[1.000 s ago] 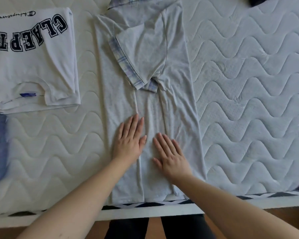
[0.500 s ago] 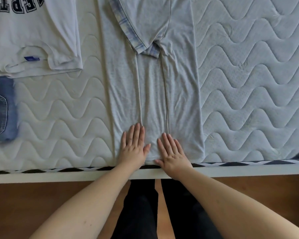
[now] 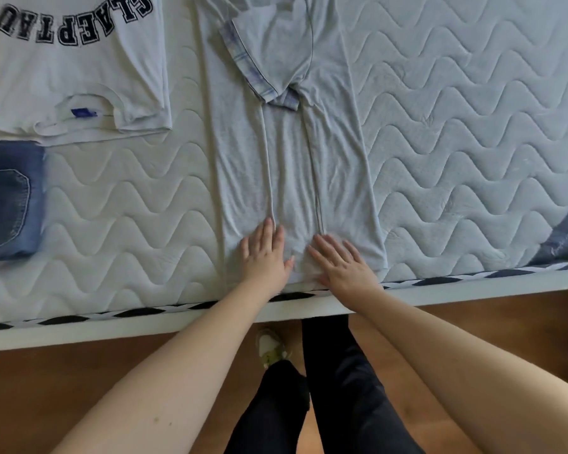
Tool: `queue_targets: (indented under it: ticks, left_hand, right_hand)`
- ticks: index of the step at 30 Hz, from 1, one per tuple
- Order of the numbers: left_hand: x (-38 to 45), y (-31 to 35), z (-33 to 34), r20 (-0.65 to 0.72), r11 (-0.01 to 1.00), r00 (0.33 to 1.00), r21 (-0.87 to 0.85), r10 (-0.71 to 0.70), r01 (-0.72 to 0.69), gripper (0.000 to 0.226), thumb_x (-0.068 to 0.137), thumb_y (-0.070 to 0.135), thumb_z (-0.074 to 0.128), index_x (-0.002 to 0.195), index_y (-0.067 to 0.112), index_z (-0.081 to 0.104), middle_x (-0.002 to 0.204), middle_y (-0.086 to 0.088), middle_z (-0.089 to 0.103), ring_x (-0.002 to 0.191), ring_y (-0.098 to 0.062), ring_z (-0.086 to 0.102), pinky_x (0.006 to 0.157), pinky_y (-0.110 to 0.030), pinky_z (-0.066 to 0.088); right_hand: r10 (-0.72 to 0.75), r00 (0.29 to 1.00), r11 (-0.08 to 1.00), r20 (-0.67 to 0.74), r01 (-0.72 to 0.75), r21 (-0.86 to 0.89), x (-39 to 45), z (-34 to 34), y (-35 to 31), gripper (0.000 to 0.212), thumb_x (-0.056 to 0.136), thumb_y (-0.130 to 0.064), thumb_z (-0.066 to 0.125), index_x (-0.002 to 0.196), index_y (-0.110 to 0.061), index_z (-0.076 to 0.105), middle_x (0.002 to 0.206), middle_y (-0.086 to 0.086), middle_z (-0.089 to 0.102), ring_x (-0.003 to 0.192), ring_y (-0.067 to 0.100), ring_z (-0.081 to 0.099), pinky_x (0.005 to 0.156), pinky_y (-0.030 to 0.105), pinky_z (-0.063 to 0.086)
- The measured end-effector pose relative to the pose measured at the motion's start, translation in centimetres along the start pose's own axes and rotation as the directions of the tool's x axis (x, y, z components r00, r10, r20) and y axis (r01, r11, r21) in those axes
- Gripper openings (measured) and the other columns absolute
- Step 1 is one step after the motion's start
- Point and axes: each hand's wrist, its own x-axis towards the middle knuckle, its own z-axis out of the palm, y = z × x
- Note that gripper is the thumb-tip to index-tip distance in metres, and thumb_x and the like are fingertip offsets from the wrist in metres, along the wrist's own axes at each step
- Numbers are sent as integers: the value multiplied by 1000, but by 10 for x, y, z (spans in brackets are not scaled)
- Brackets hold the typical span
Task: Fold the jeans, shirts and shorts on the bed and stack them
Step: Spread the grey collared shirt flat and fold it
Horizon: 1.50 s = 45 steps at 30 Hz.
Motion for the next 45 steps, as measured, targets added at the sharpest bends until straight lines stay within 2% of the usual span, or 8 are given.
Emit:
queue_targets:
  ticks: [4,8,15,19,32,36,41,45]
  left_hand:
    - [-21,38,-22,-138,952,981,-257,136,-168,47,101,24,41,145,8,39,154,-8,30,140,-25,31,113,-35,28]
    - [-25,82,-19,-16,805,985,-577,-175,133,40,100,34,45,134,14,52,139,-3,49,121,-22,52,93,-34,44]
    - [4,125,6,73,620,914,-712,-400,329,39,86,47,68,104,15,55,103,0,57,79,-14,51,57,-22,36]
    - [9,132,11,100,596,881,-701,-463,392,18,93,29,62,104,16,56,103,-2,61,84,-18,55,69,-29,42]
    - [-11,130,7,398,-443,858,-865,-325,234,22,103,15,46,122,6,54,103,-8,64,74,-17,67,57,-24,55]
    - [-9,129,13,369,-260,819,-925,-439,277,18,103,20,46,119,15,52,94,-3,64,51,-5,62,48,-18,48]
    - [-9,132,16,334,-51,863,-939,-380,341,36,93,42,62,118,17,61,84,4,68,69,-10,59,68,-26,49]
    - [-12,137,23,339,64,875,-922,-347,382,28,91,14,67,115,3,60,92,-3,71,76,-13,65,72,-29,53]
  right_hand:
    - [191,979,979,-68,-195,-52,-42,-5,13,64,104,-21,34,156,-23,-2,165,0,-4,151,19,-6,119,33,-11]
    - [385,914,923,-128,-380,65,-58,-8,23,68,101,-17,38,157,-19,0,165,3,1,151,22,0,122,39,6]
    - [622,768,691,-154,-445,570,-40,15,37,90,86,-14,63,156,-24,8,146,11,33,126,29,37,100,40,39]
    - [612,772,679,-171,-402,614,-44,25,47,90,86,-25,68,155,-29,10,140,8,38,123,28,40,98,39,38]
    - [759,651,401,-23,-439,804,-33,-9,44,65,87,-3,48,146,-25,33,124,-2,54,110,18,52,92,37,46]
    - [768,636,274,76,-433,859,-37,-11,50,42,86,-8,41,119,-30,57,94,-10,63,76,8,57,55,30,43]
    - [800,577,132,162,-434,891,-46,-2,47,28,89,-13,43,104,-23,65,82,-4,65,70,10,59,51,25,40]
    - [784,593,113,186,-431,895,-52,0,49,26,90,-15,45,92,-21,70,69,-7,68,64,10,66,61,33,55]
